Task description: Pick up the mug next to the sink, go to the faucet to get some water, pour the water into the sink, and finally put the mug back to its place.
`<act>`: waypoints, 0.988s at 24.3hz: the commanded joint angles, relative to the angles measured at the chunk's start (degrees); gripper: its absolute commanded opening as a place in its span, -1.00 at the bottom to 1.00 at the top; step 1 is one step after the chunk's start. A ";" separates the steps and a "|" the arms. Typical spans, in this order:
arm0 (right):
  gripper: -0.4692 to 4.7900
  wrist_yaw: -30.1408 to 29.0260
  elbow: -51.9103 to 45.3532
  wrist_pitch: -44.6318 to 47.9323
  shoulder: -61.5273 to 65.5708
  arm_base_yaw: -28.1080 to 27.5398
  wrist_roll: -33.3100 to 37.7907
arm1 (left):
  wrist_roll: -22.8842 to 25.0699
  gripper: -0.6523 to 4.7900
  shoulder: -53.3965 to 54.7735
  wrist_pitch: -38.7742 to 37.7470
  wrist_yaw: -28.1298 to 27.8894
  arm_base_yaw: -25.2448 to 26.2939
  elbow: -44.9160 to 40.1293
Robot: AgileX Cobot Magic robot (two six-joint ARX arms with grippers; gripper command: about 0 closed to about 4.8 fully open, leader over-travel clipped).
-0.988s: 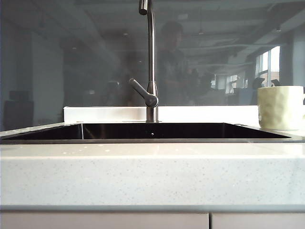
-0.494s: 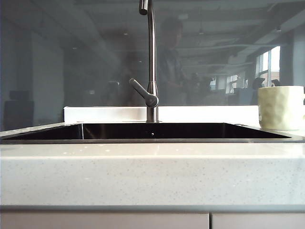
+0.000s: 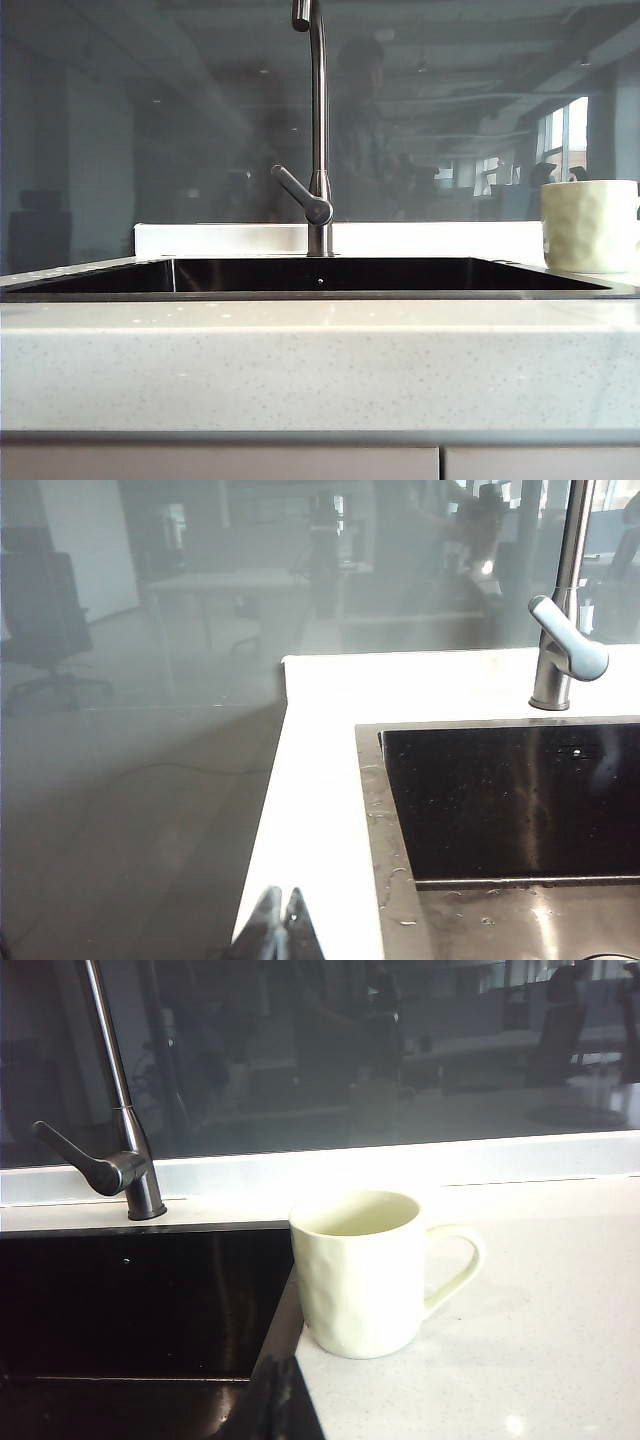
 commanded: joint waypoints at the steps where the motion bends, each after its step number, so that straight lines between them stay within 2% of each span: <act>1: -0.84 -0.76 -0.22 1.07 -0.15 0.35 -0.50 | 0.00 -0.77 0.04 0.59 0.24 -0.13 0.15; 10: -0.84 -2.95 -0.22 1.29 -0.15 -6.25 -0.55 | 0.00 -0.77 0.04 0.59 0.24 -0.13 0.15; 24: -0.84 -2.95 -0.22 1.22 -0.15 -6.16 -1.53 | 0.00 -0.77 0.04 0.59 0.24 -0.13 0.15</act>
